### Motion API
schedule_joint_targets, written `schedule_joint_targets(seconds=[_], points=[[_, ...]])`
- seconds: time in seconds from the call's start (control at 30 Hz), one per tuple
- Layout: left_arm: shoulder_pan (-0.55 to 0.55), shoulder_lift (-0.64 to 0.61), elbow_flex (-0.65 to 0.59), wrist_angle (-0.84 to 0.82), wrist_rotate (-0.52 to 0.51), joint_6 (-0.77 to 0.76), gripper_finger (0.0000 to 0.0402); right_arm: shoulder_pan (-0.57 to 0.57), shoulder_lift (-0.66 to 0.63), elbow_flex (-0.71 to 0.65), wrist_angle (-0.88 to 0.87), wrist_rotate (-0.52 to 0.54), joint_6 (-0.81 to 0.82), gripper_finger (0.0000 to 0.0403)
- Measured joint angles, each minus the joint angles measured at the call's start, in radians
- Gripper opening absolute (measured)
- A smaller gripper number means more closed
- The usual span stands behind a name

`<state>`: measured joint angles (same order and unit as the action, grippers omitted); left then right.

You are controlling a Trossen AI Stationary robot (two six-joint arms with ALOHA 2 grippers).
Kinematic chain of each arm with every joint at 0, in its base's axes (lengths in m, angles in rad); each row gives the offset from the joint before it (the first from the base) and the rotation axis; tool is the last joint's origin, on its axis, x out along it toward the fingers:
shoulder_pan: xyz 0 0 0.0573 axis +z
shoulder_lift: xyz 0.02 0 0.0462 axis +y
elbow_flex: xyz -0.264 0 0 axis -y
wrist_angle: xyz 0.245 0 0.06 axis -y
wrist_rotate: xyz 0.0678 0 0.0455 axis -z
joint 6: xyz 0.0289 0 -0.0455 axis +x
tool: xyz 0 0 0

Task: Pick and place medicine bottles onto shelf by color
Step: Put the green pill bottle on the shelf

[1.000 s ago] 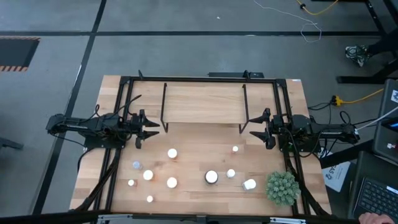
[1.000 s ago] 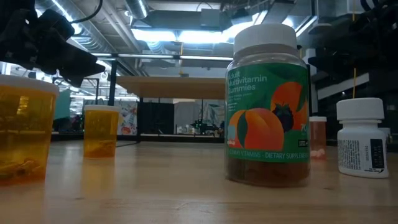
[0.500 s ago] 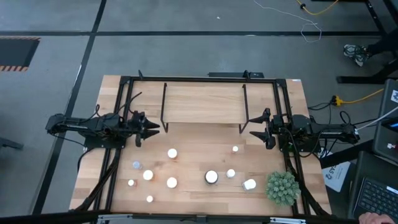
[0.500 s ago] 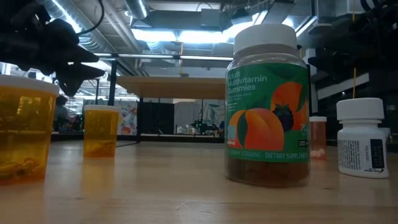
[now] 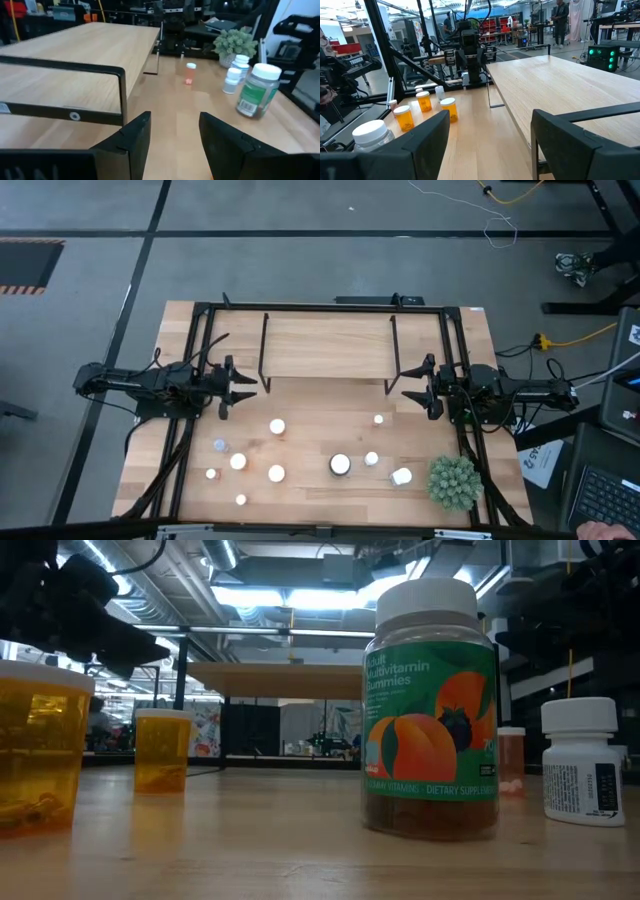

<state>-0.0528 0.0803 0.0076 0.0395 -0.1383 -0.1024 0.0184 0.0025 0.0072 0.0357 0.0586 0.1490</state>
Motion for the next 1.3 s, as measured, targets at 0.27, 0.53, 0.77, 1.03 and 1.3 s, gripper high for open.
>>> schedule_joint_targets(seconds=[0.27, 0.53, 0.77, 1.03, 1.3], points=[[-0.001, 0.0, 0.0, 0.052, 0.158, 0.069, 0.0163, 0.0, 0.0, 0.0, 0.0, 0.0, 0.0, 0.0287], [-0.001, 0.0, 0.0, 0.096, 0.191, 0.061, 0.0163, 0.0, 0.0, 0.0, 0.0, 0.0, 0.0, 0.0287], [-0.001, 0.0, 0.0, 0.096, 0.211, 0.061, 0.0163, 0.0, 0.0, 0.0, 0.0, 0.0, 0.0, 0.0287], [-0.001, 0.0, 0.0, 0.096, 0.211, 0.088, 0.0163, 0.0, 0.0, 0.0, 0.0, 0.0, 0.0, 0.0287], [-0.001, 0.0, 0.0, 0.093, 0.209, 0.086, 0.0163, 0.0, 0.0, 0.0, 0.006, 0.0, 0.0, 0.0287]])
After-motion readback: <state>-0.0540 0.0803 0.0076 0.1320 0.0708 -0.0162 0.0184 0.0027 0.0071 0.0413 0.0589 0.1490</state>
